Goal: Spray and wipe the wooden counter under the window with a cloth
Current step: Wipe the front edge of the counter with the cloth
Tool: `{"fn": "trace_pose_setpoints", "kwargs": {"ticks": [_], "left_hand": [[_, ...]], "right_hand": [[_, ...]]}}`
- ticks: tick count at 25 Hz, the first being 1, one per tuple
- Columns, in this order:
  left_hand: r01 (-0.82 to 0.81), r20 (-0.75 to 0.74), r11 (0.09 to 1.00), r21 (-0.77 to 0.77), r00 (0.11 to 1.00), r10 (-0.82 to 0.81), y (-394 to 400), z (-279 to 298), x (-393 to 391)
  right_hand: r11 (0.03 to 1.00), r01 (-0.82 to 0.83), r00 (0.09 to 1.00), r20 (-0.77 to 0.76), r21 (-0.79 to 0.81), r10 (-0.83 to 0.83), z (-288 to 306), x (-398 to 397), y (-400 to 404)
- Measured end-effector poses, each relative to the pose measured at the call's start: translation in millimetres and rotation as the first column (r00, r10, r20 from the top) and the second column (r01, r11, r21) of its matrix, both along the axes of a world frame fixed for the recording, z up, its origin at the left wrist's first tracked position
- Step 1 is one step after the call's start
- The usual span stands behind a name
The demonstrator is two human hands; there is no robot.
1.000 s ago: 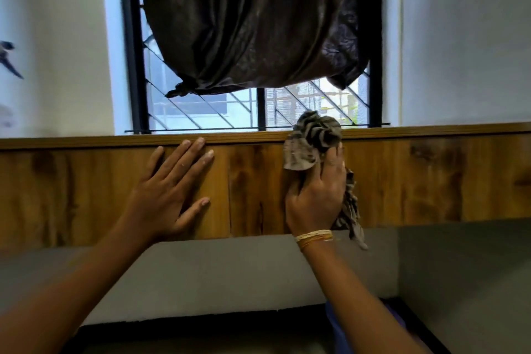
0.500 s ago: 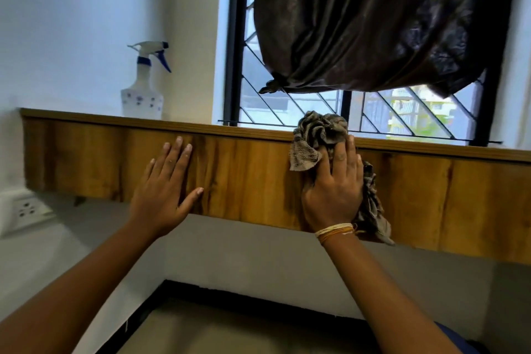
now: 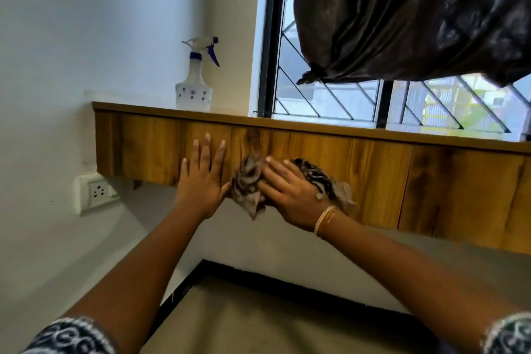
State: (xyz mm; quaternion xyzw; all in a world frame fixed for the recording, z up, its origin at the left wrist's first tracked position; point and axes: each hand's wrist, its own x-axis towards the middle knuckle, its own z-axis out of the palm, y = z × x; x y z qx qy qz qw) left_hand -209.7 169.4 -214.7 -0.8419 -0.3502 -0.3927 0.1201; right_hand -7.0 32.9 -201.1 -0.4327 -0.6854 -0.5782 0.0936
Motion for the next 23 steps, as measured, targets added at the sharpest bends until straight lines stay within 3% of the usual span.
{"fn": "trace_pose_setpoints", "kwargs": {"ticks": [2, 3, 5, 7, 10, 12, 16, 18, 21, 23], "left_hand": [[-0.031, -0.042, 0.998, -0.049, 0.999, 0.029, -1.0, 0.2, -5.1], [-0.045, -0.06, 0.997, -0.068, 0.997, 0.041, -2.2, 1.2, -5.2], [-0.064, -0.08, 0.989, -0.136, 0.995, 0.053, -4.7, 3.6, -4.8], [-0.086, -0.05, 0.943, -0.322, 0.996, 0.074, -5.8, 6.9, -6.6], [-0.113, -0.038, 0.889, -0.444, 0.993, 0.108, -5.3, 7.0, -11.6], [-0.095, -0.024, 0.902, -0.422, 0.995, 0.093, -5.5, 6.9, -14.3], [-0.075, 0.002, 0.901, -0.427, 0.997, 0.083, -6.0, 4.3, -15.2], [-0.088, 0.0, 0.911, -0.402, 0.995, 0.096, -3.3, 1.7, -14.7], [-0.052, 0.022, 0.921, -0.385, 0.998, 0.066, 0.5, -1.2, -15.6], [0.008, 0.093, 0.938, -0.346, 0.995, 0.026, 2.1, -9.7, -17.7]], "right_hand": [[0.981, 0.033, 0.977, 0.213, -0.194, 0.009, -3.8, 6.5, -8.1], [0.98, 0.033, 0.973, 0.229, -0.198, 0.013, 5.9, 8.2, -12.3], [0.998, -0.005, 0.993, 0.118, -0.06, 0.012, 40.2, 5.2, -17.3], [0.992, -0.006, 1.0, 0.008, 0.127, 0.005, 77.4, -0.2, -20.3], [0.983, -0.021, 0.999, -0.023, 0.182, 0.026, 82.4, -2.5, -12.3], [0.997, -0.044, 0.999, 0.019, 0.061, 0.043, 60.4, -1.9, -3.4], [0.953, -0.025, 0.947, 0.298, -0.3, 0.119, 21.5, -3.9, 1.9], [0.971, -0.059, 0.938, 0.321, -0.232, 0.134, 35.0, -6.1, 3.0], [0.993, -0.067, 0.987, 0.149, 0.096, 0.052, 81.2, -18.9, 10.6], [0.981, -0.027, 0.998, 0.057, 0.19, 0.017, 91.1, -26.9, 17.7]]}}
